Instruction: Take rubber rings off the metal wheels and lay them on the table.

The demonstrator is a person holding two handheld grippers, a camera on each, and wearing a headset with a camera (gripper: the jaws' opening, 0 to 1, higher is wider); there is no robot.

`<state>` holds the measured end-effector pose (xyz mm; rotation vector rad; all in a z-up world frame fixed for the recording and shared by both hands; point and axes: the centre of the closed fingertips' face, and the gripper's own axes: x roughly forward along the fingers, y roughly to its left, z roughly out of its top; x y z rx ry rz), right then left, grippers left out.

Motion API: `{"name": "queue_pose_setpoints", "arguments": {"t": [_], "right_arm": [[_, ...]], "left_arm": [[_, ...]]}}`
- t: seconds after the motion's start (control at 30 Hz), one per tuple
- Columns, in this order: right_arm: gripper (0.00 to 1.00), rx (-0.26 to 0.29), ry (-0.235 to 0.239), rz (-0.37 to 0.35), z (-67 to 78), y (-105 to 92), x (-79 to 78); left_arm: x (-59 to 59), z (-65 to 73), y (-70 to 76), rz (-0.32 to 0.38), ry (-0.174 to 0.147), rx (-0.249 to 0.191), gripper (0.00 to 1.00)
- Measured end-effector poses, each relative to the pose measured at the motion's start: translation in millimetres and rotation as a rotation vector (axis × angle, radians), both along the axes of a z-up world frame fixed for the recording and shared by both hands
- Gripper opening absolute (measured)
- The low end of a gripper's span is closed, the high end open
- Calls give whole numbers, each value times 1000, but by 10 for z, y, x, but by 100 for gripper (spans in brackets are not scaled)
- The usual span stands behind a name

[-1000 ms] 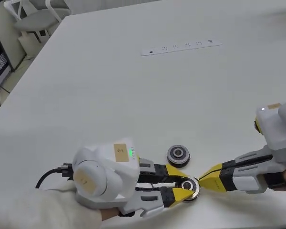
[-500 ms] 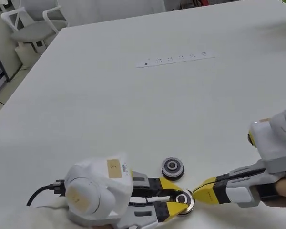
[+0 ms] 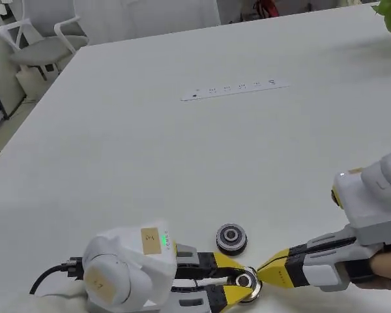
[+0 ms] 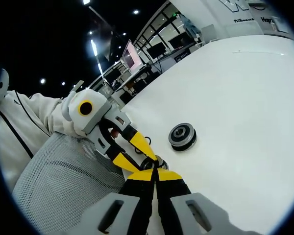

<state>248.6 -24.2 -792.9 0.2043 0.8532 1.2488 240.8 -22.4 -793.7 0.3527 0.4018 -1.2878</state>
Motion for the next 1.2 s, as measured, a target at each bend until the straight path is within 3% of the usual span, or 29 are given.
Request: {"name": "queue_pose_setpoints", "arguments": {"t": [1.2], "right_arm": [[0, 53, 2, 15, 95, 74, -28]], "left_arm": [[21, -5, -7, 7, -2, 3, 14]]}}
